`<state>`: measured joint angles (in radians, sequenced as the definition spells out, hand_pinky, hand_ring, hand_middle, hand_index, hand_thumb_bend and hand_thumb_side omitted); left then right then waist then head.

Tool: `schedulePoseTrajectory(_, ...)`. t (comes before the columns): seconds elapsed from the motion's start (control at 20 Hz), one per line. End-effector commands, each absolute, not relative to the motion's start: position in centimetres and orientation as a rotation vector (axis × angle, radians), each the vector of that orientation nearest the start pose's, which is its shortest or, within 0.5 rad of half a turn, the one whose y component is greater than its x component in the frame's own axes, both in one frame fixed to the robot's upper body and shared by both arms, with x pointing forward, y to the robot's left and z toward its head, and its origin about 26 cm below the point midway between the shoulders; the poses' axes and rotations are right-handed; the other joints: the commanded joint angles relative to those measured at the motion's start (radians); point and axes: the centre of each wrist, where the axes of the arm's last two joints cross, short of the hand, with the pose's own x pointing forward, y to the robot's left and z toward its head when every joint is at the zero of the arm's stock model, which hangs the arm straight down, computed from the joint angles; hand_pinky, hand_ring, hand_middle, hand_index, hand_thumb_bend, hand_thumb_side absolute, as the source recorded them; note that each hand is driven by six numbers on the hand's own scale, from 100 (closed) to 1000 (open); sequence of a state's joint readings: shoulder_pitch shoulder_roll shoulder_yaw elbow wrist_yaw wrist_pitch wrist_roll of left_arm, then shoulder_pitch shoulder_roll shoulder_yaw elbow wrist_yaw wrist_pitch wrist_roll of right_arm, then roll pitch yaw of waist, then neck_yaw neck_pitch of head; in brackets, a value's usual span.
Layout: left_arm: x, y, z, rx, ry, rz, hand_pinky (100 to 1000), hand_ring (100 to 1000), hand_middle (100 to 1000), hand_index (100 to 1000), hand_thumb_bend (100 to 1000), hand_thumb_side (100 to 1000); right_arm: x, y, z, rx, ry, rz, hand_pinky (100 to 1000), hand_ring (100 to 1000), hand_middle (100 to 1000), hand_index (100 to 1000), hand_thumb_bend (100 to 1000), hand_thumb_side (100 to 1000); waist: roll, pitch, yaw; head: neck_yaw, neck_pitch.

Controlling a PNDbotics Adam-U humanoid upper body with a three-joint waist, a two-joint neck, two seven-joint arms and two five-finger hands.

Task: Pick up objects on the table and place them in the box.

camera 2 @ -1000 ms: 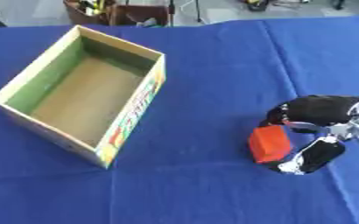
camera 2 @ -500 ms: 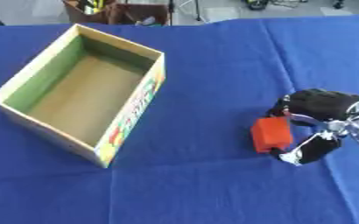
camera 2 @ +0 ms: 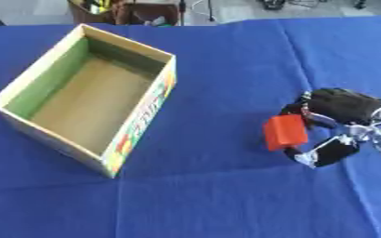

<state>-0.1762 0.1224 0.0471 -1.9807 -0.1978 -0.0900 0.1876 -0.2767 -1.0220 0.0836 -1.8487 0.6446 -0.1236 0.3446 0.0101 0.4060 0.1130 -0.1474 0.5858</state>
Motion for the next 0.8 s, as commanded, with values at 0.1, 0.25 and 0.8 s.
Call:
schedulePoseTrajectory(0.1, 28.8, 25.3, 15.6, 0.388, -2.282, -0.055, 326, 605, 663, 760, 100, 843, 29.4, -34.9, 28.3, -1.205, -1.583, 1.636, 664, 573, 305, 406, 100, 364, -0.007, -0.023, 0.004, 0.017, -0.011)
schedulePoseTrajectory(0.25, 28.8, 25.3, 15.7, 0.387, -2.281, -0.059, 326, 605, 663, 759, 100, 844, 29.2, -34.1, 30.2, -1.235, -1.661, 1.613, 663, 570, 304, 405, 100, 359, -0.011, -0.025, 0.007, 0.024, -0.009)
schedulePoseTrajectory(0.8, 28.8, 25.2, 15.6, 0.373, -2.278, -0.077, 327, 605, 664, 759, 100, 844, 30.6, -30.1, 35.9, -1.172, -1.918, 1.583, 674, 561, 293, 398, 100, 360, -0.025, -0.031, 0.025, 0.006, -0.011)
